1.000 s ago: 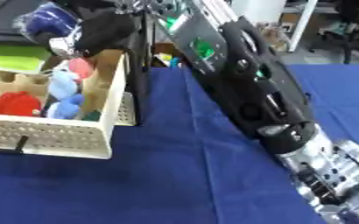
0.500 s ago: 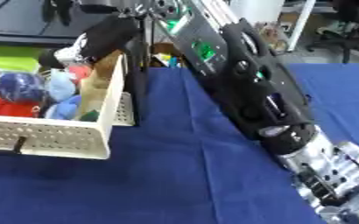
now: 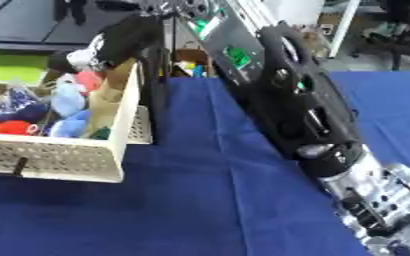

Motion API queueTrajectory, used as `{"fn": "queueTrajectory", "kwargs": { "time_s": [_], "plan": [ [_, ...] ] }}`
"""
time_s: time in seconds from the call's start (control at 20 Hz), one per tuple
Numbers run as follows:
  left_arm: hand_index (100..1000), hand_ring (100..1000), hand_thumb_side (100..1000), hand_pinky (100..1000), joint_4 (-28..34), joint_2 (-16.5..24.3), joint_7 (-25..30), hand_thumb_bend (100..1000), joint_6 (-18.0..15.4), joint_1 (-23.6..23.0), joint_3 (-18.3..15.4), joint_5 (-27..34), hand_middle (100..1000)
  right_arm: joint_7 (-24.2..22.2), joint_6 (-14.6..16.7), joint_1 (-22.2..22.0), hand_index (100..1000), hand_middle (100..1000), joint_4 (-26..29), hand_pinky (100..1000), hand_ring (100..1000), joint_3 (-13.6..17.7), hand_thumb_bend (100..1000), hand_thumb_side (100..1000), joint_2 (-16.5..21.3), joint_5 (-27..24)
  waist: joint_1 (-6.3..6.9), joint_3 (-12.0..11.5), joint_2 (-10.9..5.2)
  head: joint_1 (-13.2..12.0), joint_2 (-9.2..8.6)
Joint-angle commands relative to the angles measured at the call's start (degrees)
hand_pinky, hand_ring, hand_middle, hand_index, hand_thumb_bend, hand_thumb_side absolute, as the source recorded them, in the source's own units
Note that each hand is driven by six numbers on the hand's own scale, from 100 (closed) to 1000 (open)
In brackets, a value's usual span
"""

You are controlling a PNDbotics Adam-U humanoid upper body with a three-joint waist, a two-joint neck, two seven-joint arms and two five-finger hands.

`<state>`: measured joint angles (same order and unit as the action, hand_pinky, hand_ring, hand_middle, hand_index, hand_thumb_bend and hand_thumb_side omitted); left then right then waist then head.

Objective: Pick up objects from table and place into drawer.

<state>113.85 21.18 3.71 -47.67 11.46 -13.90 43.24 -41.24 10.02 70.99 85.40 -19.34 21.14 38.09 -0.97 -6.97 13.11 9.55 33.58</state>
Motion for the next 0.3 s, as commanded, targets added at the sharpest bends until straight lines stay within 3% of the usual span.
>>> {"fn": "queueTrajectory", "kwargs": {
  "time_s": [0.05, 0.3],
  "plan": [
    [869, 718, 1000, 589, 0.7, 1.0, 0.1, 179, -0.4, 0.0, -0.3, 0.0, 727, 0.9, -1.8, 0.3, 851, 671, 3.0, 730, 857, 2.4, 448, 840, 2.5, -2.7, 0.60, 0.2, -1.11, -0.3, -0.74],
    [869, 718, 1000, 590, 0.7, 0.8, -0.1, 179, -0.6, -0.1, -0.6, -0.3, 728, 2.9, -6.2, -2.7, 836, 655, 10.0, 719, 838, 5.7, 452, 818, 6.7, -8.5, 0.84, 0.8, -0.87, -0.9, -0.83]
  ]
}}
